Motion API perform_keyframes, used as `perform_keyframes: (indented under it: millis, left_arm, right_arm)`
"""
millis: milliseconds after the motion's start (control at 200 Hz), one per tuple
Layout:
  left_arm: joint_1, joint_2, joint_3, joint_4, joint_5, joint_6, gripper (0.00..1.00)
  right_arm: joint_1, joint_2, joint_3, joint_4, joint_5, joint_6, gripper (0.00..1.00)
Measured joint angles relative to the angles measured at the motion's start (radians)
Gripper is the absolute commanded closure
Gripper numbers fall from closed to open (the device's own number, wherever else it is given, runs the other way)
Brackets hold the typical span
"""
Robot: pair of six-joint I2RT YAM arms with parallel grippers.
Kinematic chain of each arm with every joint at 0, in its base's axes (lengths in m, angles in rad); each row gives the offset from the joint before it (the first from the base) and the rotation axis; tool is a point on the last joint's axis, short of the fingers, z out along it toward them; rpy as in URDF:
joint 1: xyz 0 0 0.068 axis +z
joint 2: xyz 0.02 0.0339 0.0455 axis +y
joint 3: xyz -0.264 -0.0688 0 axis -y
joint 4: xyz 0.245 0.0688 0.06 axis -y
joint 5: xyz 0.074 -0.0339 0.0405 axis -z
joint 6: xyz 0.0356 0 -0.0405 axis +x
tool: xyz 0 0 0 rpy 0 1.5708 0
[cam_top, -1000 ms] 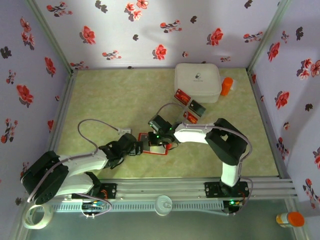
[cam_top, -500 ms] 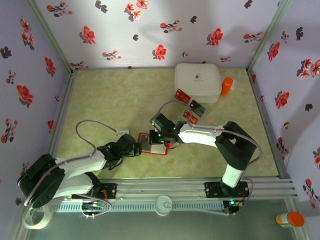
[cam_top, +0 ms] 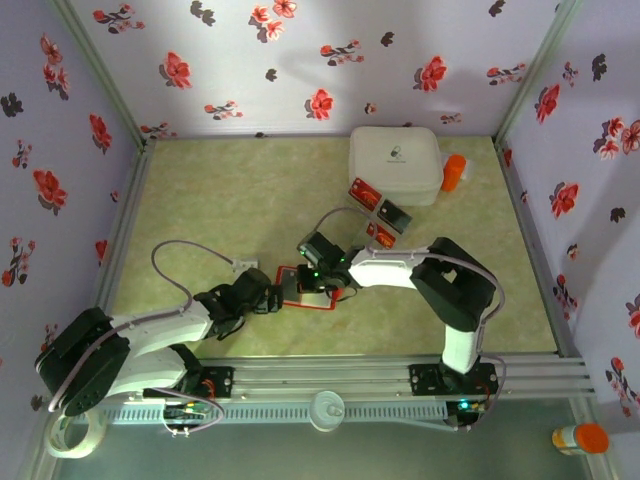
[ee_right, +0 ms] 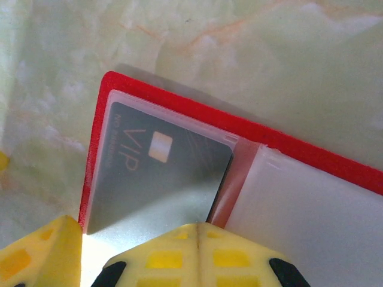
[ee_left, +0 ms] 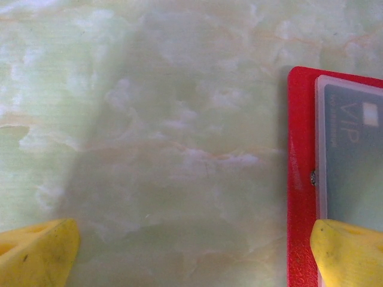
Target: Put the credit cards into the card holder
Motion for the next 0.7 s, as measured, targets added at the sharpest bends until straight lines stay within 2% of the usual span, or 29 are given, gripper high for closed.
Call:
perform_keyframes:
  millis: [195,365,530,700]
  left_arm:
    - [0.0,-0.001,0.0,0.0,0.0,0.0,0.0]
    - [0.0,-0.012,0.0,-0.014,0.0,0.0,0.0]
    - [0.001,-0.04,0.002,-0.038,0.0,0.0,0.0]
    - [0.001,-0.08,0.046,-0.088,0.0,0.005,0.0]
  right_arm:
    - [0.0,-0.014,0.002,-0.002,-0.006,0.0,0.98]
    - [0.0,-0.131,-0.032,-0.027,0.021,-0.002,0.92]
    - [-0.005,-0.248,-0.097,-0.047,0.064,-0.004,0.92]
    - [-0.029,-0.272,-0.171,-0.054,0.078,-0.003,0.93]
